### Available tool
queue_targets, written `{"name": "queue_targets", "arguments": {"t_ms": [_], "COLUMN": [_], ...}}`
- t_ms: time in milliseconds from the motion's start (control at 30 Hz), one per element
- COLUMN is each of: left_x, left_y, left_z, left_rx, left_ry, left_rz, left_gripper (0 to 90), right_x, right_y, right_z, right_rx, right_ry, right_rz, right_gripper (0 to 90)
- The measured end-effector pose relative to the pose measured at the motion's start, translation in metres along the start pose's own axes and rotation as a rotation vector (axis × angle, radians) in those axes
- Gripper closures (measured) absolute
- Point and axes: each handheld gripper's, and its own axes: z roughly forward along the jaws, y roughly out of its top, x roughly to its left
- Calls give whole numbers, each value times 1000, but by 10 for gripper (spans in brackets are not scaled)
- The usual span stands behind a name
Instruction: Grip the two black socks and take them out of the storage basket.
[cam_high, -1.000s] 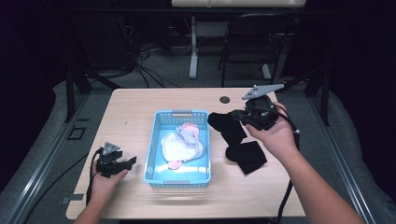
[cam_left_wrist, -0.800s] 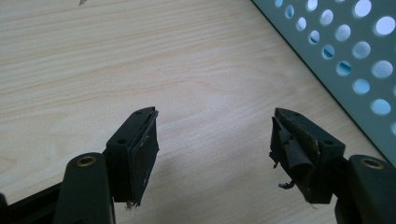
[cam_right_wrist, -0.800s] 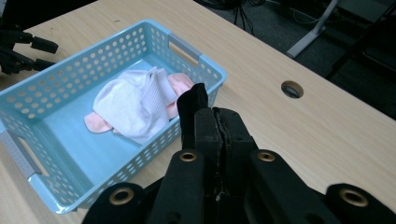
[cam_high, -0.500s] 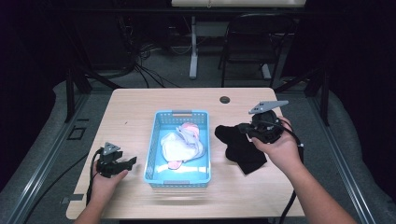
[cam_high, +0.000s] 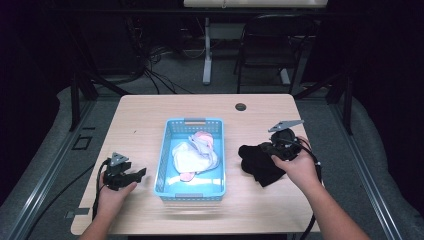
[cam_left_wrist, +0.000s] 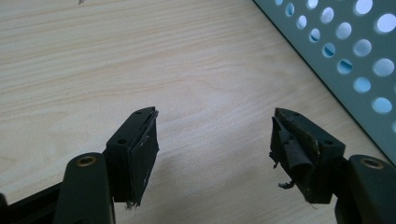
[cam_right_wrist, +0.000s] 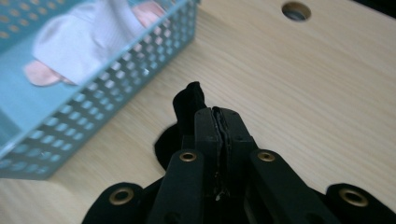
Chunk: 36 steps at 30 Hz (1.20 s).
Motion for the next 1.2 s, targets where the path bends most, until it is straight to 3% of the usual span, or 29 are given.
{"name": "queue_targets", "arguments": {"t_ms": [133,300,600,867,1200], "left_x": [0,0,1,1,1], "left_y": [-1,-1,-1,-1,-2], "left_z": [1,1,4,3,1], "left_rx": [-3,-2,7,1,-3], "left_ry": [0,2,1,3,3], "left_rz": [-4,-4,-7,-10,-7], "left_gripper": [323,323,324,325,325], "right_x": [-15,-31,-47,-52,-52], "right_y": [-14,-30,-52,-59,-59], "right_z": [15,29,45,47,41], "right_rx": [33,38,50,42,19], "right_ry": [-26,-50,-66,-92,-102], "right_rz": [37,104,209,245,250], "right_gripper": [869,850,694,595,559]}}
